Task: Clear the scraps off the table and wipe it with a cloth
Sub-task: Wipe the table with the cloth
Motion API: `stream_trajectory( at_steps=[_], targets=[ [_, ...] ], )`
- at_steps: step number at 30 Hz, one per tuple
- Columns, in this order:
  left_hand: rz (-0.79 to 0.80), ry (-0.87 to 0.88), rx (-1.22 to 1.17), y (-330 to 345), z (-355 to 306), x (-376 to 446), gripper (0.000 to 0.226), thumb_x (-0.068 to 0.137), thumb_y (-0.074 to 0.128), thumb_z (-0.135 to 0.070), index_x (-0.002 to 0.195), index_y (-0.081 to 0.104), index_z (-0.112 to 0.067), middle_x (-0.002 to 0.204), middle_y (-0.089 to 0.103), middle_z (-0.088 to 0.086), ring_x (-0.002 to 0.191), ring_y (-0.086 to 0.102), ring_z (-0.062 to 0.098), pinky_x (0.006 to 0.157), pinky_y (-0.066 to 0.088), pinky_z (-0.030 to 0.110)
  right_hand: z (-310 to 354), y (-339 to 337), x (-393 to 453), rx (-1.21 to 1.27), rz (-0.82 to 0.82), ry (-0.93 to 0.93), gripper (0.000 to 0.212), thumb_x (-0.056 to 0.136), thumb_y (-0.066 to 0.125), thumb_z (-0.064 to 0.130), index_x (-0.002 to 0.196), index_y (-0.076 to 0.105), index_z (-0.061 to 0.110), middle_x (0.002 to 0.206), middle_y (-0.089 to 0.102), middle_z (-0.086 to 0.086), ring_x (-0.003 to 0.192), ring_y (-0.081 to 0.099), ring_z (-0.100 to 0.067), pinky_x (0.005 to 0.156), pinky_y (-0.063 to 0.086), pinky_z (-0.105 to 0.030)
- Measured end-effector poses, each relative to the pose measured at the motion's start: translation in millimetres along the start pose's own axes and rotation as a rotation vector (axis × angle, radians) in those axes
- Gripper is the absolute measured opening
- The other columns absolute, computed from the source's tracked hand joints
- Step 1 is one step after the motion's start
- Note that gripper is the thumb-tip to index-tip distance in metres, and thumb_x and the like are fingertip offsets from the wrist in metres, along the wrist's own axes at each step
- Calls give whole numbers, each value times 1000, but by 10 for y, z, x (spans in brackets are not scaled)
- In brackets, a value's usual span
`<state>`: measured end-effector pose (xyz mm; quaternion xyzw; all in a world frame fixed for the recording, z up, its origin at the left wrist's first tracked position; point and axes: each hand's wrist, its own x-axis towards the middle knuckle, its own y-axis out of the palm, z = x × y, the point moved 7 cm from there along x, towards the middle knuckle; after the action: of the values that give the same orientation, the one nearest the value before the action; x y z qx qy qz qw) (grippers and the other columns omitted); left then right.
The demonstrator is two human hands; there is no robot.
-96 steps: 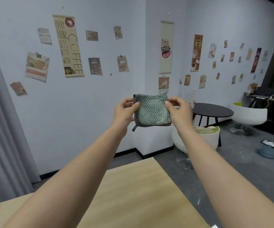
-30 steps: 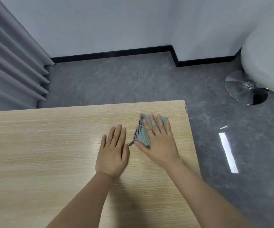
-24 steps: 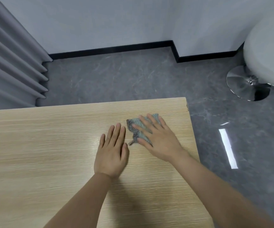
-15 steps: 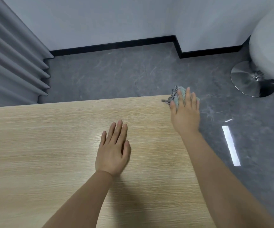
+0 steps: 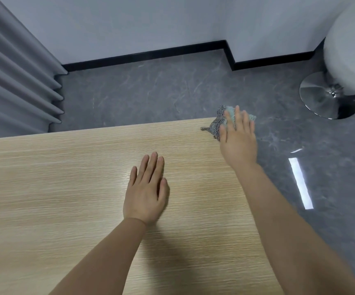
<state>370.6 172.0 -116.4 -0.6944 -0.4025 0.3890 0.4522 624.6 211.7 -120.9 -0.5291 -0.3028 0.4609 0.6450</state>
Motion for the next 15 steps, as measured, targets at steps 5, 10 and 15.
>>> stream_trajectory(
  at_steps=[5,10,15],
  targets=[
    [-5,-1,2,-7,-2,8,56,92,6,-41,147,-4,-32,154,-11,-17,140,-22,-1,117,-11,29,675,178,-252,-80,85,-157,60,94,5,60,148,0,37,157,-10,-6,144,-12,-32,115,-12,-47],
    [-17,4,7,-6,5,4,55,93,10,-41,147,0,-30,155,-7,-15,141,-18,0,117,-11,29,809,214,-387,-94,171,-504,58,95,11,60,148,5,36,158,-3,1,145,-9,-19,117,-11,-39],
    [-12,6,4,-1,5,1,56,94,9,-41,148,1,-32,155,-9,-16,141,-20,0,116,-13,27,-55,-25,-108,17,9,-93,53,101,13,43,150,11,22,159,2,-3,146,-2,-20,117,-8,-33]
  ],
)
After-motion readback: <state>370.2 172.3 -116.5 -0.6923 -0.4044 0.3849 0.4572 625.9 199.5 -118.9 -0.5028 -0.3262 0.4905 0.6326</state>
